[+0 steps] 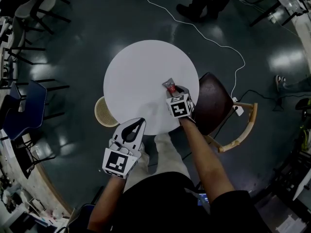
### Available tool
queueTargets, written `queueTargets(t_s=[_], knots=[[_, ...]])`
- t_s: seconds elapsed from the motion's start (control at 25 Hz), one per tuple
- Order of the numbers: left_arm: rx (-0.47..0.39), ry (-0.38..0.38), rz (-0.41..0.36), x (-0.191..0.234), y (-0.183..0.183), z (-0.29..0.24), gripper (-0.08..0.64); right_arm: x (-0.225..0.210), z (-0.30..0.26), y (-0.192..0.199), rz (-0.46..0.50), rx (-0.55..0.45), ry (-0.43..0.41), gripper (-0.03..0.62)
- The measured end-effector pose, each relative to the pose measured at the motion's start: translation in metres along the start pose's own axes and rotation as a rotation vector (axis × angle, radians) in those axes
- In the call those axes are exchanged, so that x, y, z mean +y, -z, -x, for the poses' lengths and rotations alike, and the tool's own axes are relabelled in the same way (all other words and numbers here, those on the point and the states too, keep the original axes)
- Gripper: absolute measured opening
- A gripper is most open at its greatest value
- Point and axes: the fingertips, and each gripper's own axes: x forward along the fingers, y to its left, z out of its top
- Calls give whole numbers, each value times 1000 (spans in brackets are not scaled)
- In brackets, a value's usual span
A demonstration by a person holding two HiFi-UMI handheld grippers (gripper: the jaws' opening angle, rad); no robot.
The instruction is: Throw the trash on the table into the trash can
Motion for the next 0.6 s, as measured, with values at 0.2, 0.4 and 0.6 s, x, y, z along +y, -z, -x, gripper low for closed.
queueTargets(t_s=[0.2,0.4,0.6], knots=[[11,-6,-10,-1,4,2,15,1,2,3,-7,8,-3,158],[-3,-3,1,-4,-2,5,15,5,8,6,-19,17,-23,133],[1,-5,1,-6,1,4,15,3,8,7,-40,15,-30,89]])
